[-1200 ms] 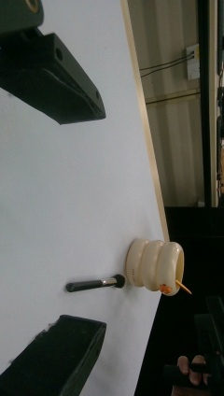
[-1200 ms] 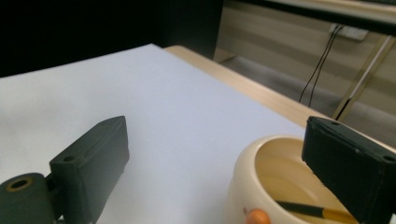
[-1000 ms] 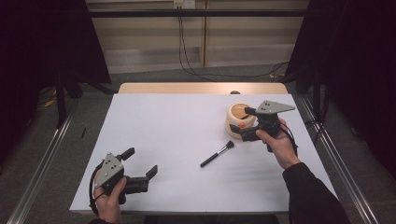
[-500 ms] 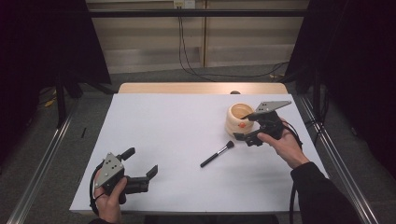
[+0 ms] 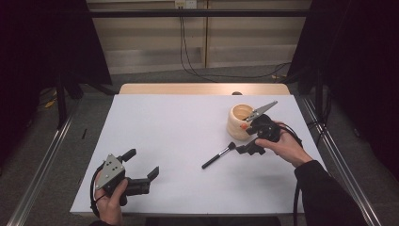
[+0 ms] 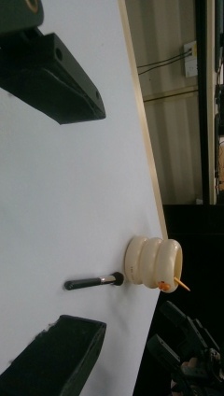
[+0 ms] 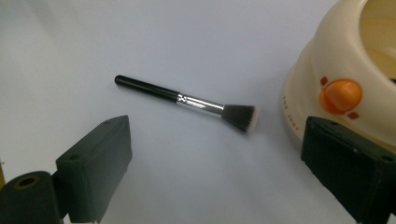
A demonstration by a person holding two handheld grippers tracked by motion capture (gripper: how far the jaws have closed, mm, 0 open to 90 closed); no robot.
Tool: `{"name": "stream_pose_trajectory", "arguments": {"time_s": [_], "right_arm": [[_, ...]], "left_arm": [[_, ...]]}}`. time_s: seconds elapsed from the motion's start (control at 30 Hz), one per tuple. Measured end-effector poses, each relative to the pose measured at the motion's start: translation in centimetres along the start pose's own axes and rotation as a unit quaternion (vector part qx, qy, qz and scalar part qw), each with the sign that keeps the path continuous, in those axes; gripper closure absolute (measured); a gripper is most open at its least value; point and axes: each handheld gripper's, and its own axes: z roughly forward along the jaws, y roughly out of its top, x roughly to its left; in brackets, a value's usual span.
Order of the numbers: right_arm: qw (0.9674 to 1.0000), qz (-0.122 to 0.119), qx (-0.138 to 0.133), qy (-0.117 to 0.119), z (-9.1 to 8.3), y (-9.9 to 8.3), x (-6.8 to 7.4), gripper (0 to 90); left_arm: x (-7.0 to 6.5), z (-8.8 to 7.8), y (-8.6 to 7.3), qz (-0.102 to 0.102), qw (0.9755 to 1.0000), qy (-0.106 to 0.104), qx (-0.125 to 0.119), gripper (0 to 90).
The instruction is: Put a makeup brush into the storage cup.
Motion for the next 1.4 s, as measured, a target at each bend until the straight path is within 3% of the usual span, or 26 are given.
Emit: {"name": "stream_pose_trajectory", "arguments": {"time_s": [0.1,0.33,0.5,0.8,0.93,1.0,1.13,1.27,1.4], "right_arm": [[0.9996,0.012,0.022,0.013,0.2,0.0,-0.3,8.9],[0.9978,0.012,0.064,0.011,0.5,0.0,-1.1,10.3],[0.9947,0.025,0.089,0.044,1.0,-0.2,-1.6,7.1],[0.993,0.026,0.109,0.037,1.6,-0.3,-2.3,7.4],[0.9934,0.001,0.1,0.055,1.8,-0.2,-2.2,7.8],[0.9937,-0.027,0.096,0.051,1.9,0.0,-1.9,10.1],[0.9936,-0.058,0.083,0.05,2.1,0.5,-1.8,12.3],[0.9918,-0.089,0.08,0.045,2.5,0.8,-1.5,14.4],[0.9877,-0.12,0.085,0.054,3.2,1.0,-1.2,17.1]], "left_arm": [[0.0,0.0,0.0,0.0,1.0,0.001,0.001,1.1],[0.0,0.0,0.0,0.001,1.0,0.0,0.001,1.1],[0.0,0.1,0.0,-0.001,1.0,-0.003,-0.001,1.1],[0.0,0.0,-0.1,-0.003,1.0,-0.003,-0.002,1.1],[0.0,0.0,0.0,-0.003,1.0,0.002,-0.001,1.1],[0.1,0.0,0.0,-0.003,1.0,0.0,-0.001,1.1],[0.0,0.0,0.0,-0.002,1.0,0.001,-0.001,1.1],[0.0,0.0,0.0,-0.001,1.0,0.0,0.0,1.1],[0.0,0.0,0.0,-0.001,1.0,0.001,0.0,1.1]]}}
